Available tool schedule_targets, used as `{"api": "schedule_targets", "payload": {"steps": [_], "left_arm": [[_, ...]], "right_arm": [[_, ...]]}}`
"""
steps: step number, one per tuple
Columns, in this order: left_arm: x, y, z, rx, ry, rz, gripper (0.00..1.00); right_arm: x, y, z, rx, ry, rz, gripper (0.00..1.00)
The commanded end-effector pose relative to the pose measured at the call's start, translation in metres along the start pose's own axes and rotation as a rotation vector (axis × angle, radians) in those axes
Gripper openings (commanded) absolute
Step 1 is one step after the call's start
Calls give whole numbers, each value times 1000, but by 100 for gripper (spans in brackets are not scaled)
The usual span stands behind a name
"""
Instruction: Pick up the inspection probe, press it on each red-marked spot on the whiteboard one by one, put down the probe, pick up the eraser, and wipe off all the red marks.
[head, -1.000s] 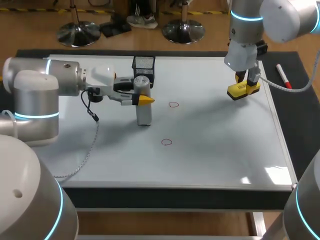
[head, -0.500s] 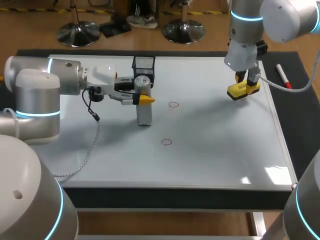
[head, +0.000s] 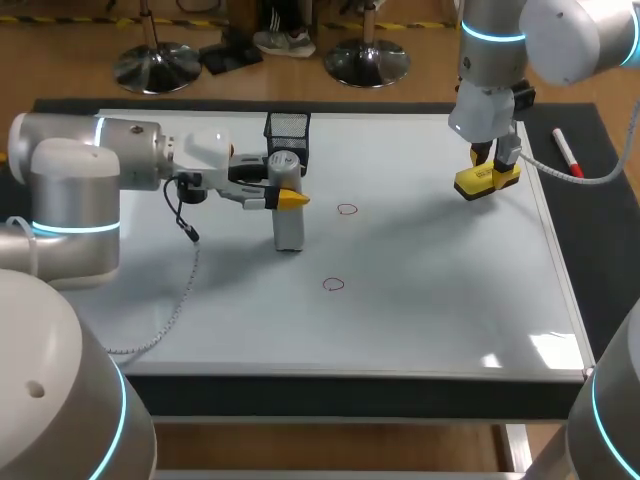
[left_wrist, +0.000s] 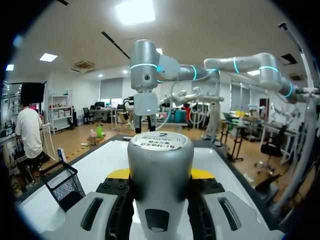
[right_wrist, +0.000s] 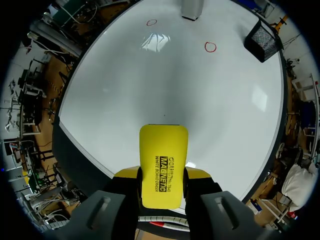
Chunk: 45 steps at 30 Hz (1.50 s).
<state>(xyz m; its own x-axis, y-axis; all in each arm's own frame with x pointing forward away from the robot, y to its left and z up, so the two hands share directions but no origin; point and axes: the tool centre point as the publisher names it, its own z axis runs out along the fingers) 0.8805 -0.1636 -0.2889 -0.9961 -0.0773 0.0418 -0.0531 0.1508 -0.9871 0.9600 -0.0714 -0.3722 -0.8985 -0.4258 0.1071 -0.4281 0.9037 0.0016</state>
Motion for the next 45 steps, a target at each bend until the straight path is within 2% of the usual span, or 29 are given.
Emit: {"api": "schedule_targets", "payload": {"steps": [1, 5, 14, 22, 40, 45], "left_arm": [[0, 0, -1, 4, -1, 3, 0], [0, -3, -3, 13, -4, 1, 0], [2, -19, -26, 25, -88, 9, 0], [-1, -30, -66, 61, -195, 20, 0], [-1, -31, -164, 50, -461, 21, 0], [0, -33, -184, 45, -525, 28, 0]], "right_arm": [[0, -1, -1, 2, 2, -1, 0], [0, -1, -1, 2, 2, -1, 0], [0, -1, -1, 2, 2, -1, 0], [0, -1, -1, 2, 2, -1, 0], [0, -1, -1, 2, 2, -1, 0], [0, -1, -1, 2, 2, -1, 0]]}}
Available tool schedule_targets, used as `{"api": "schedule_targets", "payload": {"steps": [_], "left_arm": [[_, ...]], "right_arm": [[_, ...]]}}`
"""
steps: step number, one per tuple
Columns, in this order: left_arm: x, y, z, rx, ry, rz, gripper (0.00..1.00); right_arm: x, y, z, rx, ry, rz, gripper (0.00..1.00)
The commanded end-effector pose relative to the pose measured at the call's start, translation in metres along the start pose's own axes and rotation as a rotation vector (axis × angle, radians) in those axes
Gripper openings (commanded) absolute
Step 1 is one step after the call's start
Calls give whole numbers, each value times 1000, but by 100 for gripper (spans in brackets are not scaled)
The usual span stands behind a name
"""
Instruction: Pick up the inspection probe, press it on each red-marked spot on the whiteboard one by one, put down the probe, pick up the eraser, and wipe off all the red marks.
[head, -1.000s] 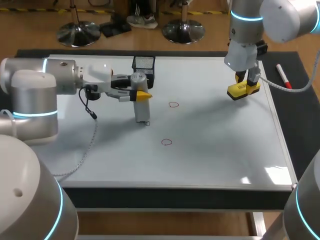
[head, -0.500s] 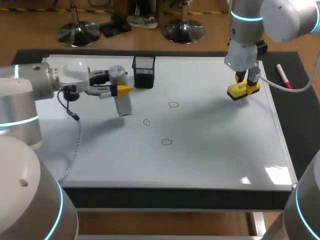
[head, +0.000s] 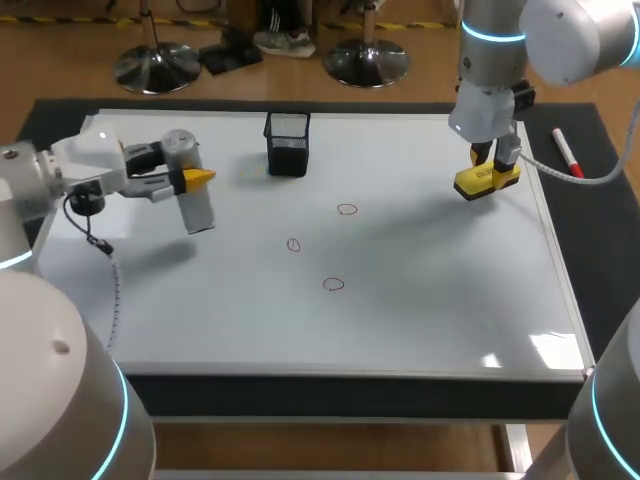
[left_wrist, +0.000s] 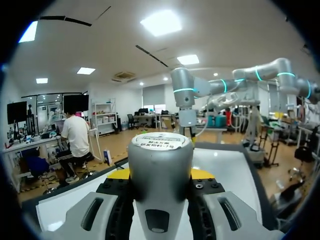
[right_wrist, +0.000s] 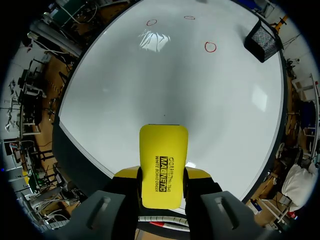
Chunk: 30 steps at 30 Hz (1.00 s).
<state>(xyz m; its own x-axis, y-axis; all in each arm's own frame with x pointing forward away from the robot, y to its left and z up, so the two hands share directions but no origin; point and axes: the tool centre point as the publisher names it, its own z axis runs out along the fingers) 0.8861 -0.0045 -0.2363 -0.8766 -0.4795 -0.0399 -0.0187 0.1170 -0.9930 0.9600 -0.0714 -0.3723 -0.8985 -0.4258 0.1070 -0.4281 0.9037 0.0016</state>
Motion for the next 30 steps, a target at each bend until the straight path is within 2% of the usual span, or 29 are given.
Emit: {"api": "schedule_targets", "payload": {"steps": [1, 19, 30], "left_arm": [[5, -6, -28, 1, -109, 7, 0], [-13, 4, -79, -19, -276, -8, 0], [-16, 5, -87, -18, -306, -10, 0]], "right_arm": [[0, -1, -1, 2, 2, -1, 0], [0, -1, -1, 2, 2, -1, 0], [0, -1, -1, 2, 2, -1, 0]]}}
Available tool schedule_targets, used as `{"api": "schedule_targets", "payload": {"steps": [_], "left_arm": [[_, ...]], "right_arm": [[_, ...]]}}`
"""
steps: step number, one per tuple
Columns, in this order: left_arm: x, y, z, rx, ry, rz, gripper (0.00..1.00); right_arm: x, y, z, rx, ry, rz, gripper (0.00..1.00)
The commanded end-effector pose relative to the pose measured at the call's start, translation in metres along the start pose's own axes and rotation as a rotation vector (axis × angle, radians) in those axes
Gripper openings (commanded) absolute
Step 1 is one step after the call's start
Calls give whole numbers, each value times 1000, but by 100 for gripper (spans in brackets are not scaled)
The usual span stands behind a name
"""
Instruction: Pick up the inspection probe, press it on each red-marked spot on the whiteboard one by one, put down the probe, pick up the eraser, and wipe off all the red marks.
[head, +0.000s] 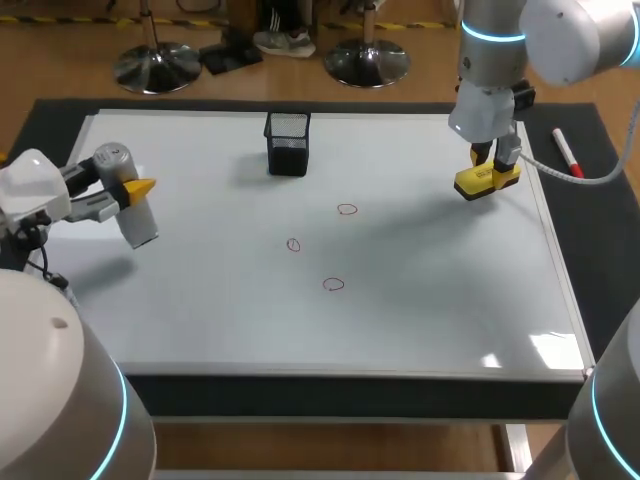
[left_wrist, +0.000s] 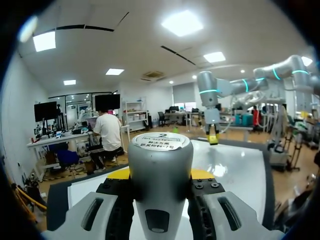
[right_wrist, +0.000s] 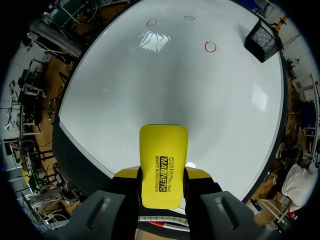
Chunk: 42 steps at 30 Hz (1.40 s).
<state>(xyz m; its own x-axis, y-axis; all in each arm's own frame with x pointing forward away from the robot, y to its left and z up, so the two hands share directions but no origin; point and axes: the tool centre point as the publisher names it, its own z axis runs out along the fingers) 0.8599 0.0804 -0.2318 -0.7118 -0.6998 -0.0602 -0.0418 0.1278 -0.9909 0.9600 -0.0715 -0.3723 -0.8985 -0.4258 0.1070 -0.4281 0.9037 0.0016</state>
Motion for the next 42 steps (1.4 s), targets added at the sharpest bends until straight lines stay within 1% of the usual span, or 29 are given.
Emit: {"api": "schedule_targets", "payload": {"steps": [1, 16, 17, 20, 23, 28, 32, 38, 40, 42], "left_arm": [[2, -1, 0, 6, -30, 1, 0], [2, -1, 0, 6, -30, 1, 0], [2, -1, 0, 6, -30, 1, 0], [2, -1, 0, 6, -30, 1, 0], [2, -1, 0, 6, -30, 1, 0], [2, -1, 0, 6, -30, 1, 0], [2, -1, 0, 6, -30, 1, 0], [2, -1, 0, 6, -30, 1, 0], [2, -1, 0, 6, -30, 1, 0], [2, -1, 0, 6, -30, 1, 0]], "right_arm": [[0, -1, -1, 2, 2, -1, 0], [0, -1, -1, 2, 2, -1, 0], [-2, 2, -3, 17, 4, -24, 0], [-7, 20, -11, 64, 20, -91, 0], [-11, 37, -16, 75, 13, -136, 0], [-18, 78, -18, 104, 25, -262, 0], [-24, 108, -18, 100, 11, -344, 0], [-33, 163, -20, 100, -15, -493, 0], [-36, 176, -21, 96, -23, -527, 0], [-39, 197, -22, 98, -29, -588, 0]]}}
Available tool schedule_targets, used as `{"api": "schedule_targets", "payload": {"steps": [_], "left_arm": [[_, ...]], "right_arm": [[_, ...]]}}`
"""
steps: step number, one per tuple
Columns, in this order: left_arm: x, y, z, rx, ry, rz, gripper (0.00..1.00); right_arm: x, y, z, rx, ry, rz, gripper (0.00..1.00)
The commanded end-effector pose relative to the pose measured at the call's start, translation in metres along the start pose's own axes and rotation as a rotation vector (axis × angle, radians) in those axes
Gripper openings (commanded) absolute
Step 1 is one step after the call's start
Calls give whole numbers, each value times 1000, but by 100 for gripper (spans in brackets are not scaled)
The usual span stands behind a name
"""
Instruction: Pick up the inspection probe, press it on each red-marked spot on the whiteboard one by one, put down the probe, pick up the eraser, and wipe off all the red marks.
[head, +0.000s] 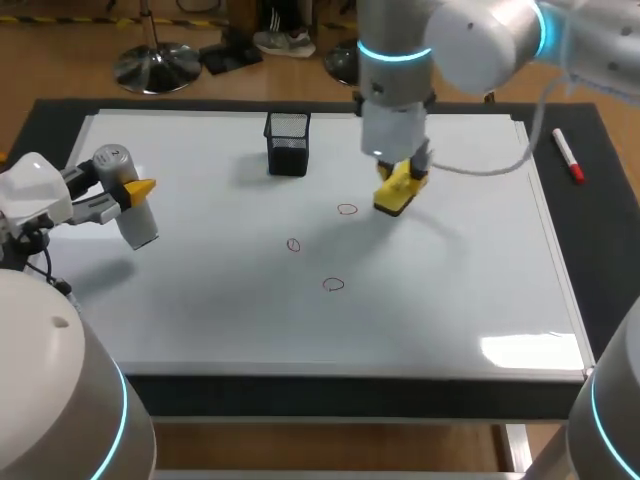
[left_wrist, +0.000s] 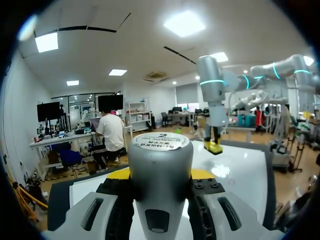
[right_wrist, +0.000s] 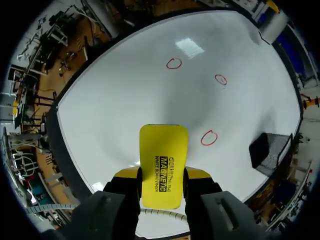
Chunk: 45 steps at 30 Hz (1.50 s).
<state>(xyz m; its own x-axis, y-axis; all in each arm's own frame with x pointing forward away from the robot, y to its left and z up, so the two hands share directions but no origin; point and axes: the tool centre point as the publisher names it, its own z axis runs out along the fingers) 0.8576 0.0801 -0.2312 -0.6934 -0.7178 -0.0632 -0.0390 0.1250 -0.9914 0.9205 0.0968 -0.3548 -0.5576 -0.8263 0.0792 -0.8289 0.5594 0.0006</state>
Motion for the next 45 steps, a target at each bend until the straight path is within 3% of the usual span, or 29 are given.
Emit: {"api": "schedule_targets", "payload": {"steps": [1, 10, 23, 29, 45], "left_arm": [[0, -1, 1, 2, -4, 1, 0], [0, -1, 1, 2, -4, 1, 0], [0, -1, 1, 2, -4, 1, 0], [0, -1, 1, 2, -4, 1, 0], [0, -1, 1, 2, -4, 1, 0]], "right_arm": [[-24, 28, -2, 46, 6, -81, 0], [-68, 82, 1, 67, 1, -287, 0], [-96, 129, 6, 59, -54, -463, 0], [-108, 145, 15, 26, -113, -539, 0], [-129, 170, 32, 34, -87, -652, 0]]}}
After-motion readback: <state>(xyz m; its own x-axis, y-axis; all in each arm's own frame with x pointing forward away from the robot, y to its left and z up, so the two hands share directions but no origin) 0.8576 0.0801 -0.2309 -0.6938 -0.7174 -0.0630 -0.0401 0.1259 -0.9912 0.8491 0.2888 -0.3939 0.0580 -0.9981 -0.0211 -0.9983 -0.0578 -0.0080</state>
